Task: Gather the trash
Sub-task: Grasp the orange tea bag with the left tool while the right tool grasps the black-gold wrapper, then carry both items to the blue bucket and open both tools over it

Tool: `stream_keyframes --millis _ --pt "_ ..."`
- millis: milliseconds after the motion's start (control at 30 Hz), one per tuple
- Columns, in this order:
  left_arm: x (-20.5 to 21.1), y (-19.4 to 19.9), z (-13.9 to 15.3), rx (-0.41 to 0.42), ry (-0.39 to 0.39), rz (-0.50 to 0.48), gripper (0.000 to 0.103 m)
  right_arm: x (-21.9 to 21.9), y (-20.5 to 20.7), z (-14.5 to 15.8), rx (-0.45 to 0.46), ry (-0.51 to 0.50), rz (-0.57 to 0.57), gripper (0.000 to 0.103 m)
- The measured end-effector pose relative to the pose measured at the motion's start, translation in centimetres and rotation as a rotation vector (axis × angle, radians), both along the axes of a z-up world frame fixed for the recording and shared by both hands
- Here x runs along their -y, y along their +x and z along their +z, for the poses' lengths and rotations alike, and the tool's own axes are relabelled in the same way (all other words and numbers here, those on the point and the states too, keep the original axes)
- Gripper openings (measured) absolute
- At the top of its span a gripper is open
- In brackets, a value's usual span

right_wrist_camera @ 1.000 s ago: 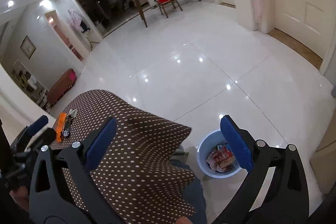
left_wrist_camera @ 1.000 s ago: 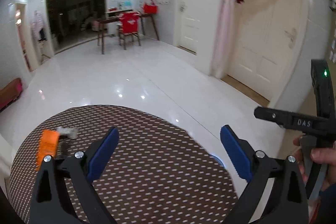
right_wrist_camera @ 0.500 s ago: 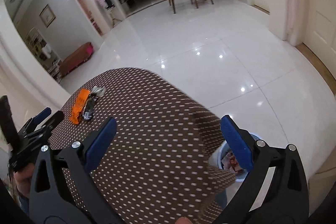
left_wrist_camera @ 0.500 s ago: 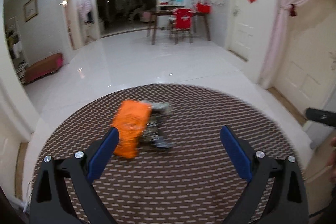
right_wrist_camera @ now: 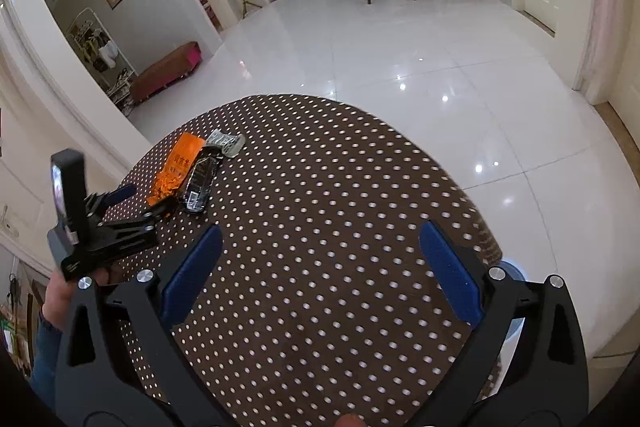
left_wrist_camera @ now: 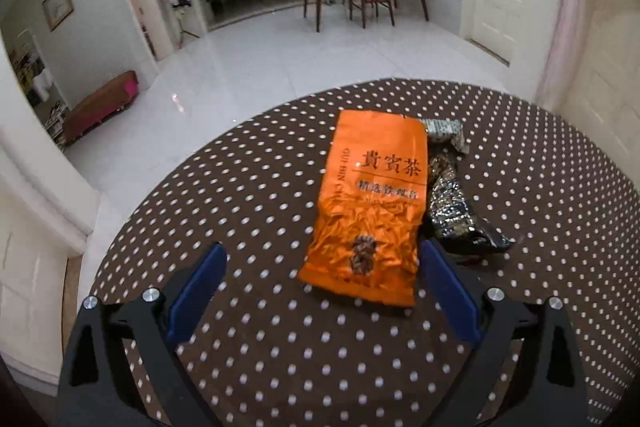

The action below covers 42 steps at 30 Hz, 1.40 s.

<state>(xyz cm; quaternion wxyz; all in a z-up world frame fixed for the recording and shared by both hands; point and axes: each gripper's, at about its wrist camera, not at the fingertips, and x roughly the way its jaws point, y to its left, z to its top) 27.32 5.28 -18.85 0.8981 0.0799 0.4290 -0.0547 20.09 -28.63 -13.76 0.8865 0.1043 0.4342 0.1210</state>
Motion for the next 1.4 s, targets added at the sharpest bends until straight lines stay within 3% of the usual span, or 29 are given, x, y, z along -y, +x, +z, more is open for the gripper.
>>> stream_keyframes --millis 33,67,100,133,333,567,667,767,833,867,900,967,1200,1400 --pt "0.0 0.3 0.0 -0.003 -0.015 -0.013 0.094 -0.3 0.1 -0.1 -0.002 -0.001 0.004 0.097" --pt "-0.1 0.5 0.2 -0.004 -0.042 -0.026 0.08 -0.7 0.4 -0.2 -0.006 -0.002 0.011 0.097" --pt "-0.3 0.7 0.1 -0.014 -0.066 -0.035 0.056 -1.1 0.5 -0.4 -0.007 -0.004 0.016 0.097" --pt "-0.5 0.9 0.1 -0.023 -0.102 -0.042 0.053 -1.5 0.7 -0.5 -0.008 -0.007 0.024 0.097" --pt "-2.7 -0.9 0.2 -0.02 -0.165 0.019 0.053 -4.4 1.8 -1.1 -0.012 -0.01 0.085 0.097" --pt "-7.3 -4.5 0.2 -0.003 -0.257 0.151 0.053 -10.9 4.8 -2.7 -0.02 -0.042 0.2 0.095" --pt "-8.5 -7.1 0.7 0.012 -0.287 0.196 0.053 -14.0 5.8 -3.3 -0.017 -0.068 0.249 0.082" --pt "-9.6 -8.5 1.1 0.024 -0.308 0.219 0.053 -16.6 7.1 -4.0 -0.012 -0.113 0.269 0.078" --pt "-10.1 -9.5 1.4 0.032 -0.316 0.224 0.053 -17.9 7.7 -4.6 -0.014 -0.136 0.284 0.069" --pt "-9.9 -9.8 1.6 0.034 -0.318 0.226 0.053 -18.7 7.8 -5.1 -0.015 -0.171 0.296 0.056" --pt "-9.8 -9.9 1.8 0.034 -0.321 0.226 0.053 -19.3 7.5 -5.2 0.018 -0.222 0.302 0.036" --pt "-9.9 -10.8 1.9 0.034 -0.323 0.224 0.053 -20.0 6.7 -5.3 0.038 -0.257 0.321 0.028" --pt "-7.2 -12.5 2.2 0.028 -0.325 0.184 0.053 -13.8 2.7 -4.3 0.006 -0.049 0.274 0.025" --pt "-3.2 -13.2 3.9 0.052 -0.316 0.107 0.053 -7.4 -0.3 -1.8 0.042 0.027 0.204 0.025"
